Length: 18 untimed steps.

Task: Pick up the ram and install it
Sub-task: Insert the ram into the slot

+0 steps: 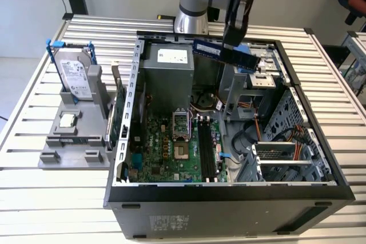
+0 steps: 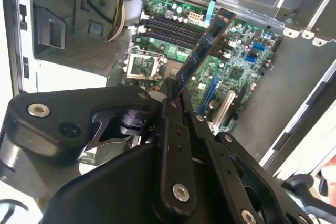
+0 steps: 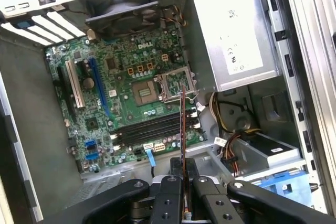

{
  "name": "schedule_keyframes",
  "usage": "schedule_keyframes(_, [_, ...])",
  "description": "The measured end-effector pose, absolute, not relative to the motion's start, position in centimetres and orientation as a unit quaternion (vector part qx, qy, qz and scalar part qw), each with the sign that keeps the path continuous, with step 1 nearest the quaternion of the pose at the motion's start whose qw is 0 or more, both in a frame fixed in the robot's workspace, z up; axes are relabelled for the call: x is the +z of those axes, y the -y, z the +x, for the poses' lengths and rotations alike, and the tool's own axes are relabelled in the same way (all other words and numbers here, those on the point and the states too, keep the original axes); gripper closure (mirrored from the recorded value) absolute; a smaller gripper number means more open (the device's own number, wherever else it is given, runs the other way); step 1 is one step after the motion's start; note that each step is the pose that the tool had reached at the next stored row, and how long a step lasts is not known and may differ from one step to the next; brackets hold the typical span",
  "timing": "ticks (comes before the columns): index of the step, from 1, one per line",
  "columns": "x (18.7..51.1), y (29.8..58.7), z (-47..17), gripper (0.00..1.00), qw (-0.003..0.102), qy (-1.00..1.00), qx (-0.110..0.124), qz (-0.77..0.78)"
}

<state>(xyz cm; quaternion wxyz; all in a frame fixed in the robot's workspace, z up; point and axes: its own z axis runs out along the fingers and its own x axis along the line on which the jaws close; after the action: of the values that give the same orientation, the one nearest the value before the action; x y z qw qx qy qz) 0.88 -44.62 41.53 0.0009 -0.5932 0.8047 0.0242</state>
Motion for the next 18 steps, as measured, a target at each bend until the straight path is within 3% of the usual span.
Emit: schedule_keyframes(18, [41.53, 44.62, 0.88, 1.0, 0.004, -0.871, 0.024, -0.49])
